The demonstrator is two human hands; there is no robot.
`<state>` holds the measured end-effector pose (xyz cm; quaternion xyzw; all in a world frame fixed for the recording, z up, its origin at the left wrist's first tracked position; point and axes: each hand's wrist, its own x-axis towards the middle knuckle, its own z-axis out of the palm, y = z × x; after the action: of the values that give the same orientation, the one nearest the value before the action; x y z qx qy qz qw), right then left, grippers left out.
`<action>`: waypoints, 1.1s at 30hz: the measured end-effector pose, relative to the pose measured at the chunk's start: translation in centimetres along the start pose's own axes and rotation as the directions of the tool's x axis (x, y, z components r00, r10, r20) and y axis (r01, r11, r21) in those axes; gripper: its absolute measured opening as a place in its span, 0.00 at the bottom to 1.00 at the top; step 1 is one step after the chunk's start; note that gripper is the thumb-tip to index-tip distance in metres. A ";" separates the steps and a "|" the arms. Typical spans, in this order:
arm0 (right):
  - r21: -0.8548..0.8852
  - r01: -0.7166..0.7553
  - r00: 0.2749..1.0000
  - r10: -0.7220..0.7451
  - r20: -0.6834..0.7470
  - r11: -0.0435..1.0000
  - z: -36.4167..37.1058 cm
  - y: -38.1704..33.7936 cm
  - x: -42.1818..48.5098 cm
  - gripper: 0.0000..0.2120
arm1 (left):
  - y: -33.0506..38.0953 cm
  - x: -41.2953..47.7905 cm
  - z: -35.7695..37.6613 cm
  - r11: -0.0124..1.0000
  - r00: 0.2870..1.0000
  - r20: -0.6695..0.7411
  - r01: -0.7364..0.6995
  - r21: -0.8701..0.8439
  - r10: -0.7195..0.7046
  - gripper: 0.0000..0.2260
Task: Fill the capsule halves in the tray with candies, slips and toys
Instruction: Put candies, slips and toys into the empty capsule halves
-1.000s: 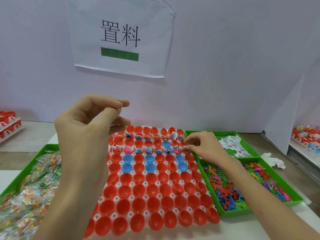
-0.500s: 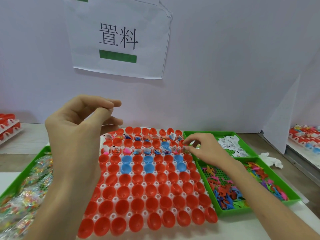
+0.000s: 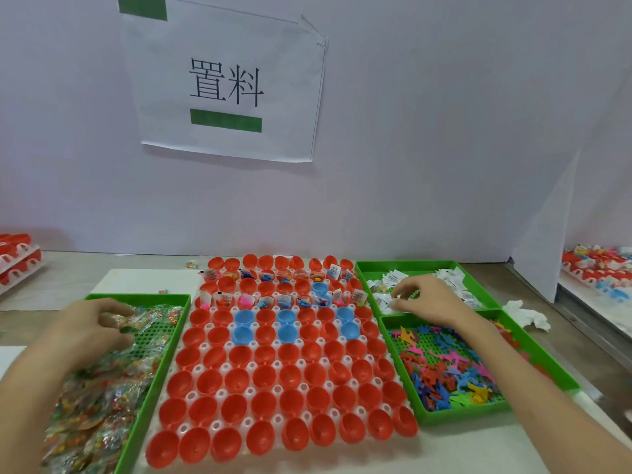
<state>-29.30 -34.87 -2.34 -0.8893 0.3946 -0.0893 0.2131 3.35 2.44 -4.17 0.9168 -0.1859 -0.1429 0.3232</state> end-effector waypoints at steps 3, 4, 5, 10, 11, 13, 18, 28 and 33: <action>0.013 -0.013 0.999 0.014 -0.048 1.000 1.2 -0.1 0.3 0.02 | -0.2 0.4 1.1 0.998 0.998 -0.034 0.048 -0.040 -0.049 0.16; 0.011 -0.017 0.997 0.018 -0.072 1.000 1.5 -0.2 0.4 0.02 | -0.4 0.5 1.4 0.998 0.996 -0.073 0.051 -0.045 -0.054 0.17; 0.010 -0.021 0.996 0.022 -0.092 1.000 1.7 -0.2 0.5 0.04 | -0.5 0.5 1.6 0.998 0.993 -0.110 0.047 -0.037 -0.051 0.17; 0.132 -0.028 0.972 0.058 -0.228 0.991 1.9 0.0 0.2 0.11 | -0.7 0.4 1.5 0.996 0.984 -0.176 0.012 -0.093 -0.028 0.17; 0.168 -0.023 0.964 0.067 -0.259 0.986 1.7 -0.1 0.0 0.10 | -0.7 0.4 1.4 0.993 0.983 -0.179 0.013 -0.120 -0.034 0.16; 0.249 -0.007 0.940 0.091 -0.329 0.968 1.0 -0.4 -0.8 0.10 | -0.3 0.2 0.9 0.989 0.979 -0.205 -0.021 -0.146 -0.009 0.15; 0.679 0.159 0.916 0.150 -0.373 0.717 -1.2 -3.6 -4.2 0.04 | 5.3 -3.5 -0.7 0.913 0.925 -0.294 -0.319 -0.256 0.241 0.11; 0.800 0.488 0.841 -0.433 -0.324 0.349 -5.4 -13.2 -11.5 0.07 | 17.9 -15.8 5.0 0.420 0.839 -0.118 -0.381 -0.824 0.531 0.13; 0.652 0.535 0.843 -0.386 -0.374 0.537 -4.4 -13.9 -11.5 0.05 | 18.2 -16.3 5.8 0.350 0.814 -0.004 -0.254 -0.902 0.580 0.09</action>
<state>-29.28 -19.39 7.96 -0.7856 0.0932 -0.3752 0.4832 -17.87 -6.79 5.48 0.5033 -0.3664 -0.2733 0.7333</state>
